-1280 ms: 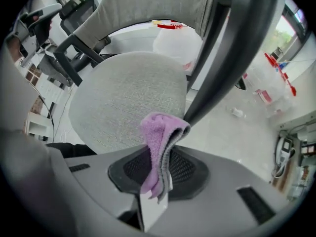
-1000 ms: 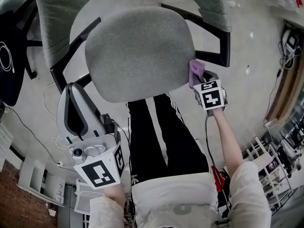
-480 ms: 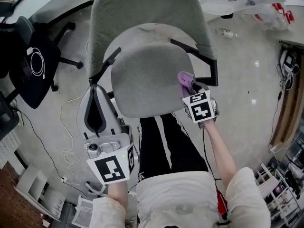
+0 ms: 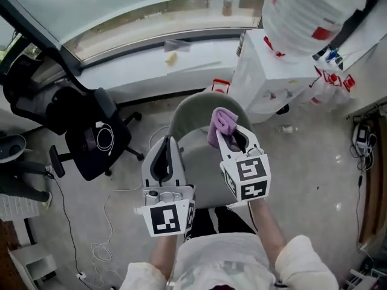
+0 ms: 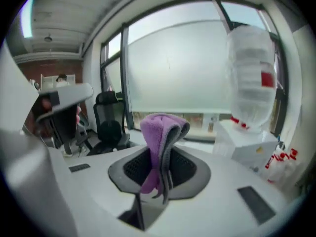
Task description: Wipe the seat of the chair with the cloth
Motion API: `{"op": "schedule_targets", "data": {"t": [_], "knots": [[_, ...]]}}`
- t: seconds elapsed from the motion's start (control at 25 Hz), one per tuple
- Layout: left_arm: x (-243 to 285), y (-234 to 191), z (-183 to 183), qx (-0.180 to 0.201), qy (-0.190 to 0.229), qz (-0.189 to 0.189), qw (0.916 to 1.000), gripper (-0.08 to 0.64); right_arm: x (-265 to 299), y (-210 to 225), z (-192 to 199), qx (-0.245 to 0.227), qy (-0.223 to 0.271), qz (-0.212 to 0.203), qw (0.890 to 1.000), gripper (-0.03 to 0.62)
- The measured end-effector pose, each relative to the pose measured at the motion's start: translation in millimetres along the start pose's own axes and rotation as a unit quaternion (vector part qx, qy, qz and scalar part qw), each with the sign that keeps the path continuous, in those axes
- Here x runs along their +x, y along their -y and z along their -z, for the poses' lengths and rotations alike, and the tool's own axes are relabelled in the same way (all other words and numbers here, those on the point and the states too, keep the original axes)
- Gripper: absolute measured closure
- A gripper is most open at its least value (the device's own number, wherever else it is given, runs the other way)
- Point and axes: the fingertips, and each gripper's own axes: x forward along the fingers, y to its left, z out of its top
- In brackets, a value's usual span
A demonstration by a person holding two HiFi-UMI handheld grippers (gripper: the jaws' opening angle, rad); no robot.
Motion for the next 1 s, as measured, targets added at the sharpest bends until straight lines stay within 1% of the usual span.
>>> {"op": "schedule_targets", "data": {"t": [0.08, 0.12, 0.2, 0.32, 0.52, 0.76, 1.0], "knots": [[-0.8, 2.2, -32.5, 0.008, 0.021, 0.003, 0.9997, 0.548, -30.8, -9.6, -53.4, -0.003, 0.073, -0.005, 0.997, 0.505], [-4.1, 4.3, -45.8, 0.008, 0.028, 0.004, 0.9996, 0.548, -48.5, -14.2, -71.1, -0.005, 0.101, -0.006, 0.995, 0.505], [-13.2, 9.7, -66.5, 0.006, 0.038, 0.007, 0.9992, 0.548, -82.3, -19.6, -92.6, -0.008, 0.139, -0.002, 0.990, 0.505], [-22.8, 17.9, -86.0, 0.007, 0.052, 0.022, 0.9984, 0.548, -116.4, -22.4, -108.4, -0.014, 0.177, 0.008, 0.984, 0.505], [-43.7, 29.4, -96.7, 0.011, 0.066, 0.048, 0.9966, 0.548, -140.1, -39.0, -108.2, -0.058, 0.183, 0.008, 0.981, 0.505], [-53.4, 23.9, -103.8, 0.012, 0.074, 0.040, 0.9964, 0.548, -148.6, -53.4, -128.3, -0.078, 0.209, 0.001, 0.975, 0.505], [-58.2, 17.2, -112.5, 0.015, 0.084, 0.033, 0.9958, 0.548, -150.0, -55.1, -131.7, -0.079, 0.213, 0.008, 0.974, 0.505]]}}
